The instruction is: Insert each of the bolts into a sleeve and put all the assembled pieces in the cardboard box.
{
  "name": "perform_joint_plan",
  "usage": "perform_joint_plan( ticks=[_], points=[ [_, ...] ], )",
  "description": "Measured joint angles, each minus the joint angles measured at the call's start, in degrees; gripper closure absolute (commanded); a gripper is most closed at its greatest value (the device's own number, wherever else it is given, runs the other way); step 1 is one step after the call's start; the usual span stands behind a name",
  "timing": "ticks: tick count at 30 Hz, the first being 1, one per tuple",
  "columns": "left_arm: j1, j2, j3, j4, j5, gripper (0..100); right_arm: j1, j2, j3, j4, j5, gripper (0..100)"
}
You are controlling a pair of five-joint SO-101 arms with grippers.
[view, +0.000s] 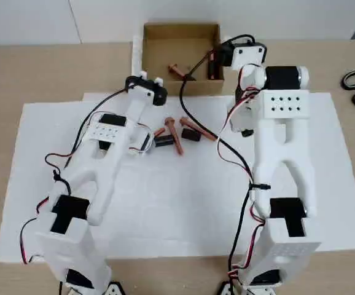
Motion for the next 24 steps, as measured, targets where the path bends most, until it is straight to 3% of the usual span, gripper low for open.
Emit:
perform_joint_plan(
  ticks=[5, 24],
  points=[
    [0.53, 0.0, 0.0, 0.0, 0.09, 92, -0.62, 0.0, 0.0, 0.0, 0.0, 99.5],
    [0.79, 0.0, -0.09, 0.0, 0.26, 99, -1.58, 0.0, 0.0, 0.0, 0.0, 99.5]
  ],
)
